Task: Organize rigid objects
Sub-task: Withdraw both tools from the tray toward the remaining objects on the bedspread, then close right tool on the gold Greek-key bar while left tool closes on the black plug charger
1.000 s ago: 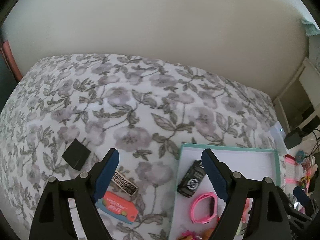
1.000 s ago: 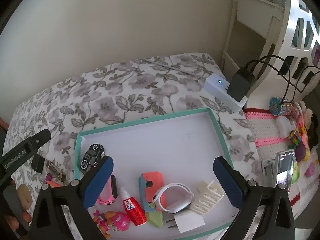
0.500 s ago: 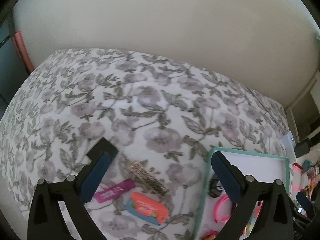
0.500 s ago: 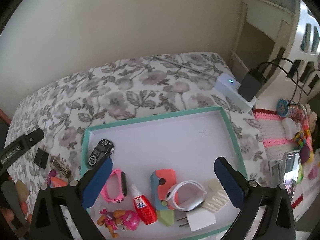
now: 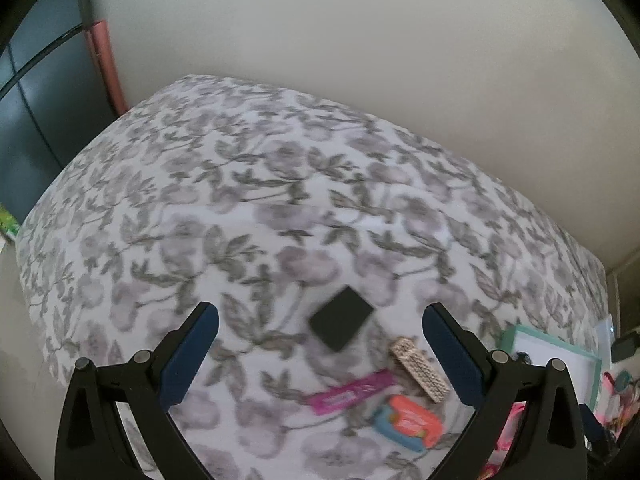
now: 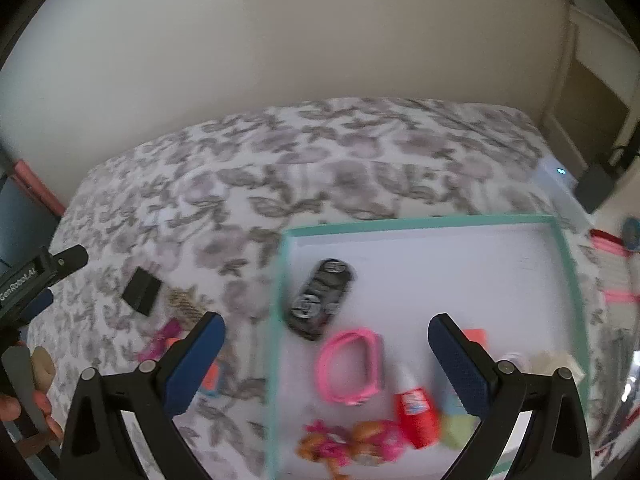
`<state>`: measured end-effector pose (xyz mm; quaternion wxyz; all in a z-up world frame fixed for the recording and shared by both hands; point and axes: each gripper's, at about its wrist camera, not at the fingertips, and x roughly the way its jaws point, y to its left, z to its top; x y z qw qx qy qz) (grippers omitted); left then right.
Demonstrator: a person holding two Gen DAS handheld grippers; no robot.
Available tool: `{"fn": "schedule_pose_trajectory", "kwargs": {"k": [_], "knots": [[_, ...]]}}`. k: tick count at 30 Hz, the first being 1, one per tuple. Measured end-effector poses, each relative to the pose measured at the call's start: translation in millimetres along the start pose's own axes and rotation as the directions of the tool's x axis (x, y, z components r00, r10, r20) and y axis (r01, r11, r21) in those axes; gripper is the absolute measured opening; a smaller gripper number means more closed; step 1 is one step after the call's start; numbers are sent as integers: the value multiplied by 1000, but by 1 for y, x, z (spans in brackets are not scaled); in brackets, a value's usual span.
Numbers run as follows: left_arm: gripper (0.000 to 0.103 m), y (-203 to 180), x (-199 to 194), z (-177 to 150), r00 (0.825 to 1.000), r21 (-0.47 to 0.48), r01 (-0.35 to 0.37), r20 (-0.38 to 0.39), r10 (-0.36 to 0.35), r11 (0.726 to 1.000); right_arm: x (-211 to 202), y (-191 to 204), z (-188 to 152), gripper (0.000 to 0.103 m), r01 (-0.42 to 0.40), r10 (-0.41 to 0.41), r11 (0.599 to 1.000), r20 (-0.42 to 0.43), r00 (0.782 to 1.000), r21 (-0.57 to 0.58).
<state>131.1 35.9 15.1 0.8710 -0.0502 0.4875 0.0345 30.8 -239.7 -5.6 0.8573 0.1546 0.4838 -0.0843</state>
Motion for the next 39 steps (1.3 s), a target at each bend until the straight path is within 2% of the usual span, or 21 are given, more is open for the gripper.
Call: {"fn": "schedule_pose_trajectory", "kwargs": {"k": [5,9,22,24,27,32,39], "knots": [[102,27,6,5,1000,-50,-9,-11,8,999,7,28,-1,103,-61,61,997,-1,998,-39],[102,31,17,6,999,-44,6,-42,-8,999,17,48,-5,102,-80,78,994,-20,997,-75],[102,26,68,11,990,15,32,-140,-30,999,61,99,-11,82,-117,102,980,-98,990,-163],[102,25,75,12,988,21,38,-148,-34,999,71,106,-13,82,-112,92,976,-115,989,-188],[102,21,84,13,985,28,56,-165,-50,998,86,114,-16,76,-94,65,971,-135,989,-218],[102,13,94,12,979,69,76,-192,-61,995,102,117,-17,72,-85,51,971,-154,987,-225],[102,0,104,7,969,104,113,-233,-86,988,114,118,-18,71,-58,20,971,-161,987,-233]]}}
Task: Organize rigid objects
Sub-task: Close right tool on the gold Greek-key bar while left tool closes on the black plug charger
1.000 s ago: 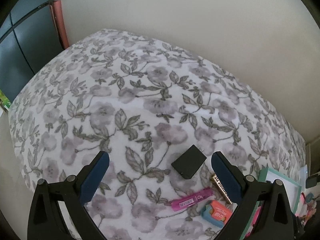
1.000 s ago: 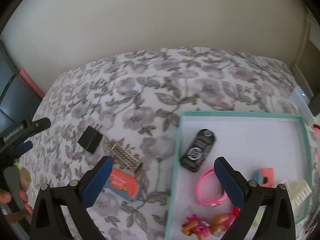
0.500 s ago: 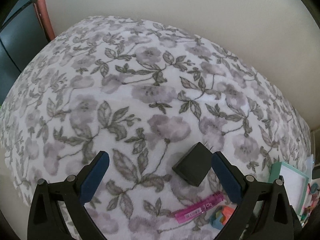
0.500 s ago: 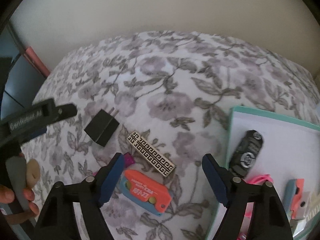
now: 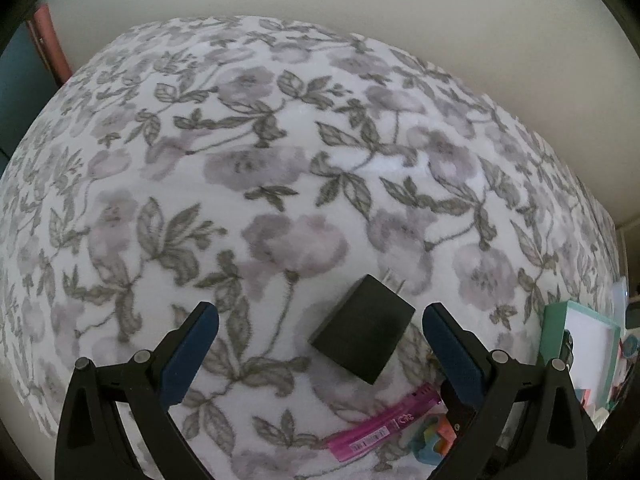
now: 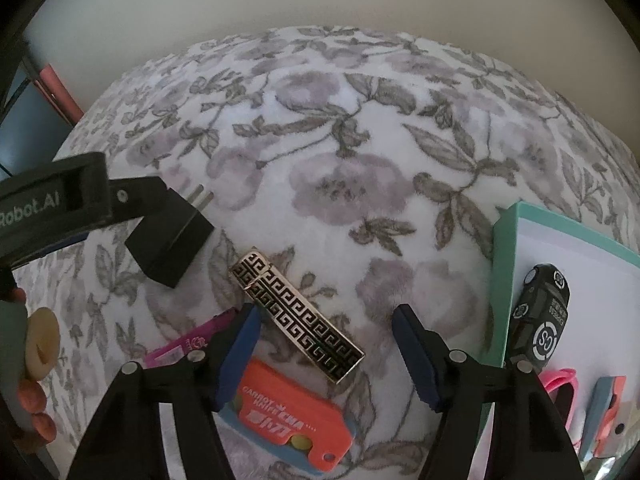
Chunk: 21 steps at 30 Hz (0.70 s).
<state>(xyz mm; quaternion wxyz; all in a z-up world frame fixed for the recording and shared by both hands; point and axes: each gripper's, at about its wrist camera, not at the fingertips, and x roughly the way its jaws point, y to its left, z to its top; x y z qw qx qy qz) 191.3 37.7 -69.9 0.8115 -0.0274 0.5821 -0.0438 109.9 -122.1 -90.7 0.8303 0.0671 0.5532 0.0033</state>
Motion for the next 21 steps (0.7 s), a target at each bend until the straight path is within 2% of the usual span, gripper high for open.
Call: {"fn": "schedule_pose_trajectory", "kwargs": {"k": [6,10,14,17,21], "knots": [[102,-4,7,-4,1000,22,-1,-14,1,1000,0,-4,1,65,1,-1,1000,16,1000,19],[102,-8,11,-6,1000,42,-2,-15,3,999,-2,-13,2,48,14,-16,998,25,1000,61],[101,-14,14,-7,1000,67,-2,-17,3,998,-2,-19,2,40,6,-9,996,30,1000,89],[88,-17,15,-7,1000,81,1,-19,1,997,-3,-20,1,33,12,-15,996,30,999,94],[70,-18,19,-9,999,89,4,-32,-1,996,-3,-24,1,30,4,-7,994,28,1000,111]]}}
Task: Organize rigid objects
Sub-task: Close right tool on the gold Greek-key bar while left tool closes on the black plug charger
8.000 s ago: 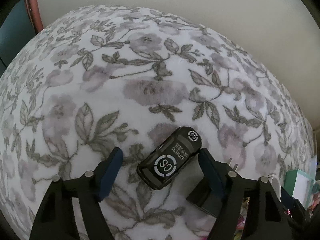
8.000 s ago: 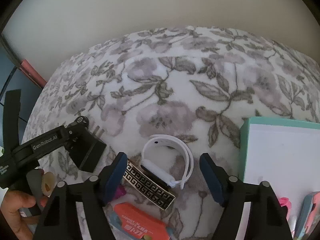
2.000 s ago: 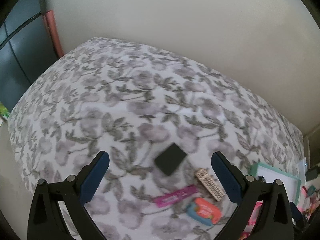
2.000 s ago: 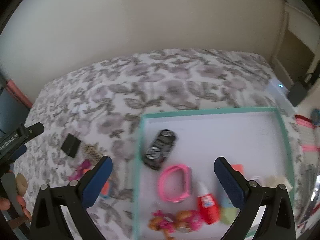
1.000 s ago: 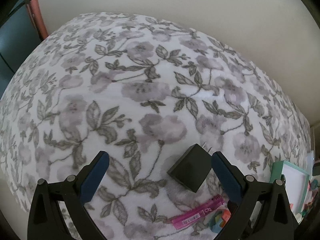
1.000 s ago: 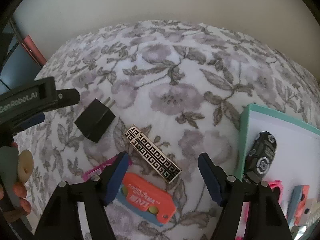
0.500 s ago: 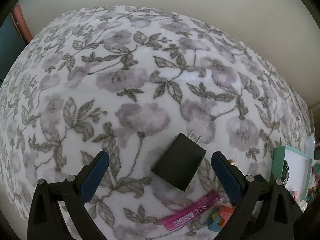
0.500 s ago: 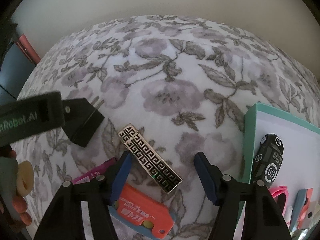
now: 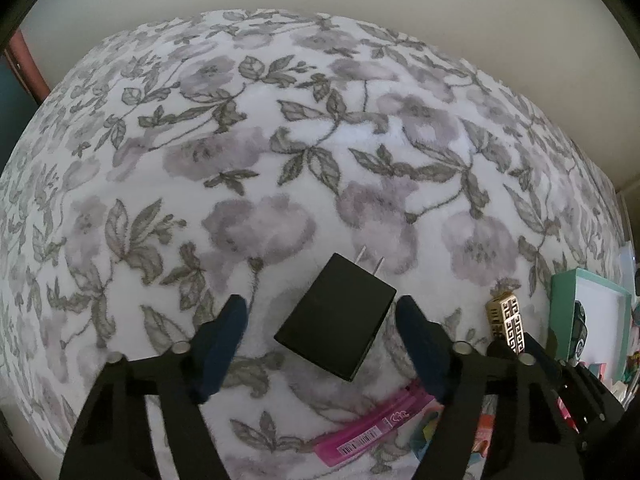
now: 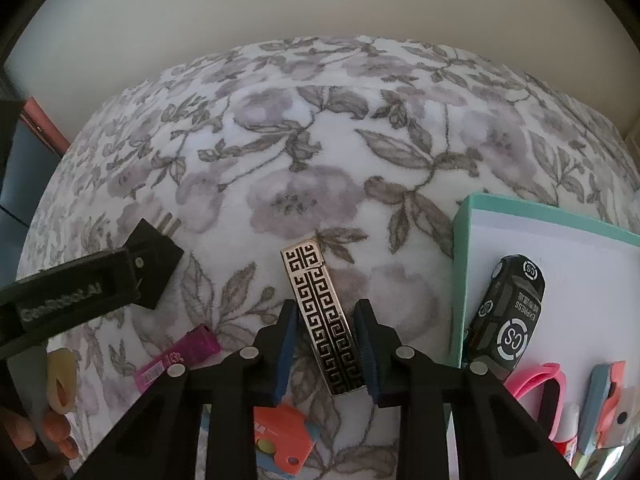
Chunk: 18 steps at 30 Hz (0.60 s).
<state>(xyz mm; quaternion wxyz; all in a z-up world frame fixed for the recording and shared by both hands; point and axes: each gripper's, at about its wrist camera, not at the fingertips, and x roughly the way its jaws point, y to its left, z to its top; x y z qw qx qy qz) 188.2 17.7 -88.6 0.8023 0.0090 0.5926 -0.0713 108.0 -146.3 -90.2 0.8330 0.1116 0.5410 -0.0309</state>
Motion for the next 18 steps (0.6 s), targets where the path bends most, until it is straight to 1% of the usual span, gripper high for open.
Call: {"fn": "schedule_pose_trajectory", "kwargs": {"k": [1,2,3,8,12,15,18], "knots": [[61,0,1,-1,1000,-2,8,-3,-8,1000,0,-1,0,29,-1,1,1000,-1,1000,3],[57,0,2,-1,1000,-5,17,-7,-18,1000,-2,-2,-1,28,-2,2,1000,-1,1000,5],[54,0,3,-1,1000,-5,19,-12,-19,1000,-2,-2,-1,28,-4,4,1000,-1,1000,7],[52,-5,4,-3,1000,12,5,-1,-5,1000,-3,-3,-4,26,-3,3,1000,2,1000,0],[52,-13,6,-7,1000,25,-24,10,24,999,-3,-2,-6,26,6,-6,1000,1,1000,-9],[50,-19,12,-8,999,39,-52,4,52,998,-4,0,-8,26,20,-20,999,5,1000,-25],[49,-23,14,-9,998,43,-62,5,62,997,-3,5,-11,25,49,-48,997,17,999,-63]]}}
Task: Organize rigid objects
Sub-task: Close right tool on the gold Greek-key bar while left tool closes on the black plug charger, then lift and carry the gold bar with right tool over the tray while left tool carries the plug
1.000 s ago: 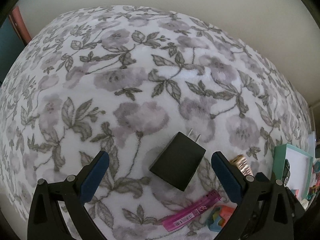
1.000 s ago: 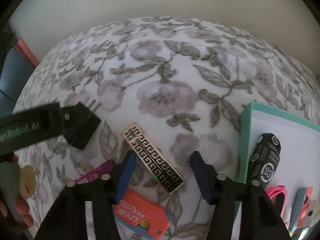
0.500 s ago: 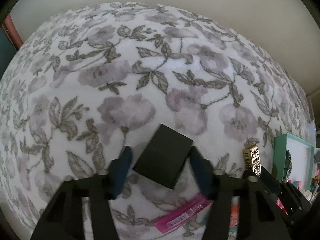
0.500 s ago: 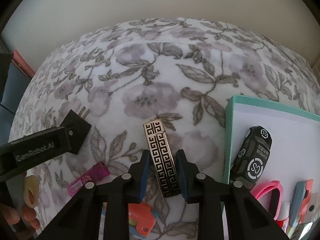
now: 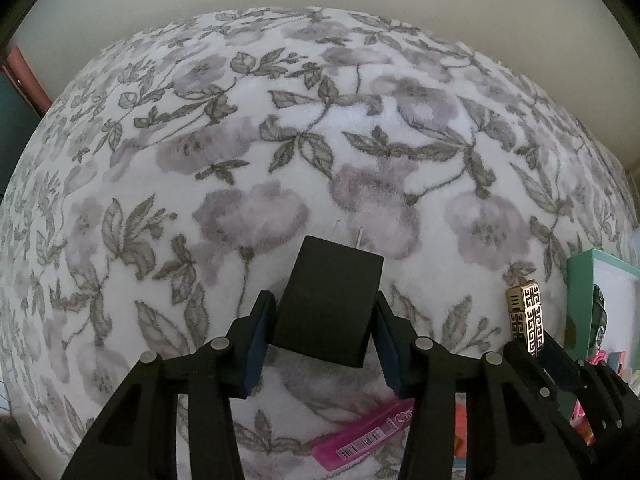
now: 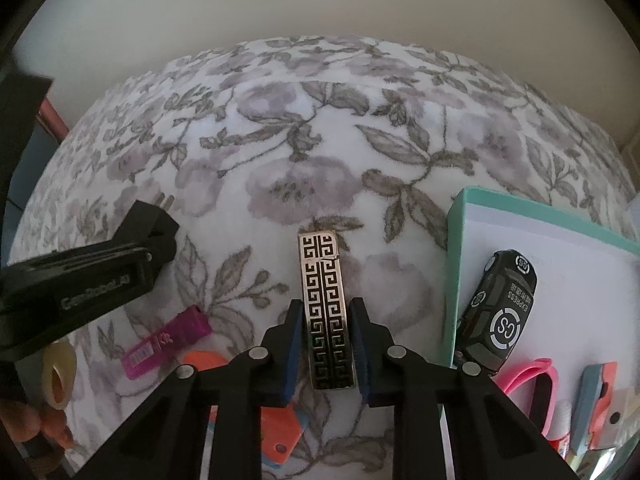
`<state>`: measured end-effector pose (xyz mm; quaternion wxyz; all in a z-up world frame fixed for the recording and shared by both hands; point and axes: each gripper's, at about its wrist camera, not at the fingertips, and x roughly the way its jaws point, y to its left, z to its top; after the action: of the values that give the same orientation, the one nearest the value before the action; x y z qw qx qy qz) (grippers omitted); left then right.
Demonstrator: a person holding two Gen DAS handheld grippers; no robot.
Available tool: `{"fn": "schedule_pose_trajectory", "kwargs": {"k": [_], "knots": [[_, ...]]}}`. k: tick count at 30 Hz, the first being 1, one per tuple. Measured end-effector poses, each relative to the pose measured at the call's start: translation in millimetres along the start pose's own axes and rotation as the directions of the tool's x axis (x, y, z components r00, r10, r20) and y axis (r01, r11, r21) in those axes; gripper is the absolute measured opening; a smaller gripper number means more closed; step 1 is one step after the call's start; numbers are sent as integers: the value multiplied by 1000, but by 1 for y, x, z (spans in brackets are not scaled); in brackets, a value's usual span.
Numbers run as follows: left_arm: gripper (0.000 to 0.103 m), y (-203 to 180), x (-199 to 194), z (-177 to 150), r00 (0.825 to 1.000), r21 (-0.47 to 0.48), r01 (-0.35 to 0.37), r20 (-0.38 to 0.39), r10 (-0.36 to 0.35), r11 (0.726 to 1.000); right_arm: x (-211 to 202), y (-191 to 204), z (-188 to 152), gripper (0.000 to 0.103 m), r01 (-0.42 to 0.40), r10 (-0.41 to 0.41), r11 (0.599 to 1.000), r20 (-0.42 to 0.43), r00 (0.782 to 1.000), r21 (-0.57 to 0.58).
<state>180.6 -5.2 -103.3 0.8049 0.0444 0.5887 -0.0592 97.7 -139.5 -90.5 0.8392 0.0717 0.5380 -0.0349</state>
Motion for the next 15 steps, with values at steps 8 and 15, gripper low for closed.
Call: {"fn": "schedule_pose_trajectory", "kwargs": {"k": [8,15], "knots": [[49,-8,0,-1,1000,9,-23,5,23,1000,-1,5,-1,25,41,-41,998,9,999,-47],[49,-12,-1,-1,1000,13,-28,6,28,1000,-1,9,-4,24,69,-68,994,21,997,-82]]}}
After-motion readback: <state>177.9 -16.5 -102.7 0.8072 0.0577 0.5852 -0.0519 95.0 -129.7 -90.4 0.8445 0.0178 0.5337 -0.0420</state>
